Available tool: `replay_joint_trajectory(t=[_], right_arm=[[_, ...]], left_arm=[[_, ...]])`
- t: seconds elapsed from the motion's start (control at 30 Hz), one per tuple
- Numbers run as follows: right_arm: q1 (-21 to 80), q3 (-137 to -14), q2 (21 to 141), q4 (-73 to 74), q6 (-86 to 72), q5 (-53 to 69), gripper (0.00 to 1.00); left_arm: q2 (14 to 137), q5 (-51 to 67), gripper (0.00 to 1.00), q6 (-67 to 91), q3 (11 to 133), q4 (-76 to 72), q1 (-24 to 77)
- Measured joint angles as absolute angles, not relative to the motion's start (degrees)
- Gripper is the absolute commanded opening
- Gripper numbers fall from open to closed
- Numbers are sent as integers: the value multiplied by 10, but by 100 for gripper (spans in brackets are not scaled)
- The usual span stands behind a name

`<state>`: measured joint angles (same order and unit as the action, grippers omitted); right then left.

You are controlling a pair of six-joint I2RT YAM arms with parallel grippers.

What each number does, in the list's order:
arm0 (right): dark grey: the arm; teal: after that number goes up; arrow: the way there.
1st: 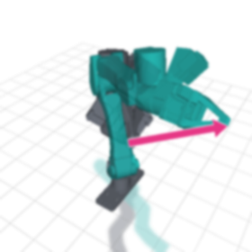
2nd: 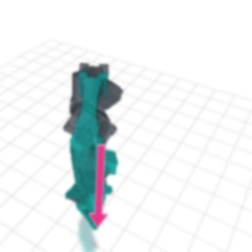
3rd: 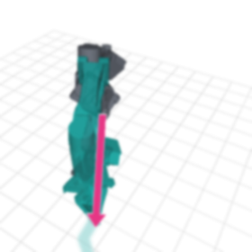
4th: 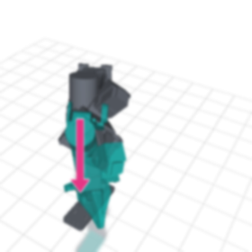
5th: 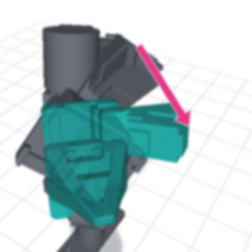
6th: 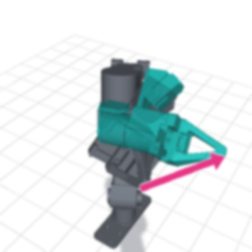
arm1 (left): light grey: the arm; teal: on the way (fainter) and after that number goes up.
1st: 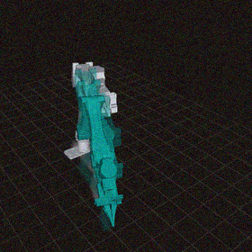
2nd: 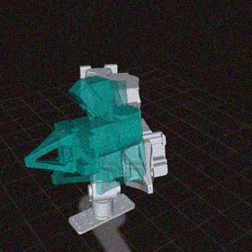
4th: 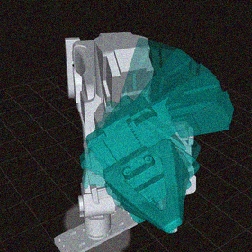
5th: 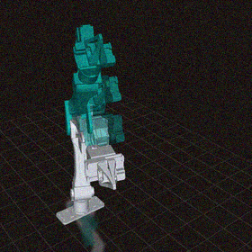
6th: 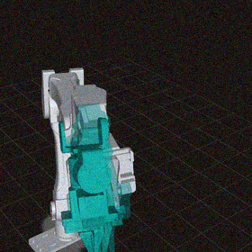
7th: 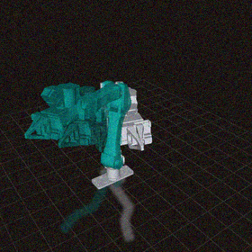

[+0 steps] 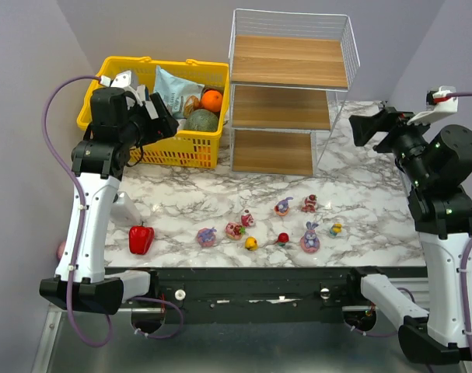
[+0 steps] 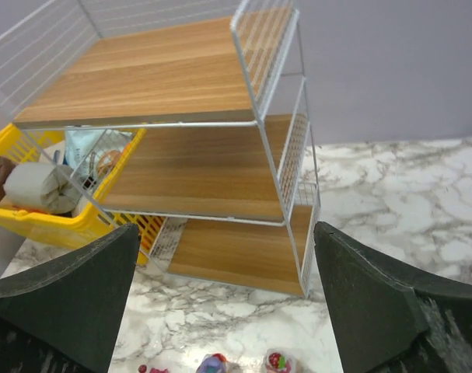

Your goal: Place and organize the plastic toys onto the shelf

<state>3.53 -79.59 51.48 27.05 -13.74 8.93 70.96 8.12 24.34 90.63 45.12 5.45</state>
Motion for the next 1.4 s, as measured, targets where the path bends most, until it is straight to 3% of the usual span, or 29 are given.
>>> replay_joint_trajectory(t=[0.4, 0.87, 0.97, 1.17, 1.4], right_arm=[[35, -780, 507, 362, -181, 50, 100], [43, -510, 369, 402, -214, 147, 100], [72, -456, 351, 402, -239, 150, 100], [226, -393, 370, 412, -307, 106, 97], [274, -351, 404, 421, -375, 25, 84]], left_arm=[[710, 48, 99, 257, 905, 448, 54], [660, 45, 99, 262, 801, 396, 46], [660, 50, 99, 265, 801, 383, 46], [650, 62, 99, 269, 788, 350, 46], [642, 63, 99, 273, 783, 335, 46]])
